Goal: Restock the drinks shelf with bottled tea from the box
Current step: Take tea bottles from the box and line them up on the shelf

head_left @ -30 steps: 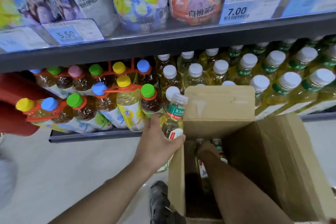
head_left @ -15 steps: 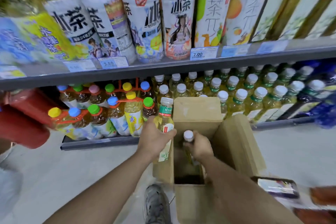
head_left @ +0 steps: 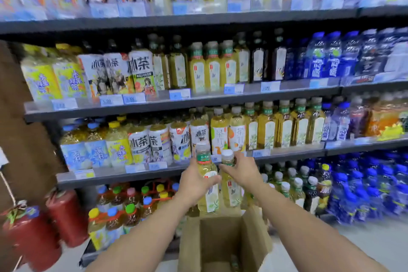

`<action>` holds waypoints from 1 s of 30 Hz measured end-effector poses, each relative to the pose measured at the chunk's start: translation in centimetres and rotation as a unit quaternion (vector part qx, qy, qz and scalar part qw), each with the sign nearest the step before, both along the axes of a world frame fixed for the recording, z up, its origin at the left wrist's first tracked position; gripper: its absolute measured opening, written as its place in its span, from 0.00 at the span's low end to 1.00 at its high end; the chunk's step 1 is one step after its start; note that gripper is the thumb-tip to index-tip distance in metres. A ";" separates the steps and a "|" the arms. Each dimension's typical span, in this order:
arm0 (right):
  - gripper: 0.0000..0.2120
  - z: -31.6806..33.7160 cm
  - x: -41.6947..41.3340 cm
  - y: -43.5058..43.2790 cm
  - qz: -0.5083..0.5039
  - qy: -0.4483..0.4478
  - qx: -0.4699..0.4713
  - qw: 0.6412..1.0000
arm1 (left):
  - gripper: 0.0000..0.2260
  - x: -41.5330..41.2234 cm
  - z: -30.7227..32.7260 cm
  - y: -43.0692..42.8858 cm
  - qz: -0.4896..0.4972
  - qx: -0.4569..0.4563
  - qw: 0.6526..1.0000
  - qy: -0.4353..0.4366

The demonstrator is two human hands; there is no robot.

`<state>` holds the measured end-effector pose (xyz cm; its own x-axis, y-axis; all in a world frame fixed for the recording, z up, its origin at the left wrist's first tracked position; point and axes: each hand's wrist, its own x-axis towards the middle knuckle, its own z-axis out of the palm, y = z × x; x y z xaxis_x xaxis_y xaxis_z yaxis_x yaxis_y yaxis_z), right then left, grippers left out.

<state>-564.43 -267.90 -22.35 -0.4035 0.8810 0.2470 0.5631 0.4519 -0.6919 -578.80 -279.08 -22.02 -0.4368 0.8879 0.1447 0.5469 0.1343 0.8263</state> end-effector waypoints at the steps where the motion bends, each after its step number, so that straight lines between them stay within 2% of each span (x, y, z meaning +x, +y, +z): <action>1: 0.20 2.5 0.3 -0.2 0.001 0.012 0.014 1.000 | 0.28 0.5 2.0 0.0 -0.014 0.018 1.000 0.003; 9: 0.20 21.1 1.0 1.0 0.003 0.078 0.141 0.987 | 0.28 0.4 18.6 3.0 -0.026 0.139 0.988 0.056; 16: 0.20 30.4 -0.8 5.9 0.009 0.113 0.200 0.973 | 0.28 -2.5 28.8 8.1 -0.038 0.218 0.972 0.079; 23: 0.26 32.8 -3.9 12.6 -0.014 0.135 0.250 0.959 | 0.29 -5.9 31.1 15.2 -0.034 0.243 0.965 0.092; 30: 0.20 31.7 -5.1 18.5 -0.051 0.116 0.234 0.964 | 0.27 -6.4 28.8 22.2 -0.053 0.215 0.973 0.070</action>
<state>-569.53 -249.45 9.34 -0.2067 0.6830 0.7006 0.4760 0.6958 -0.5379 -585.16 -256.92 6.77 -0.2953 0.7717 0.5632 0.6495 -0.2702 0.7107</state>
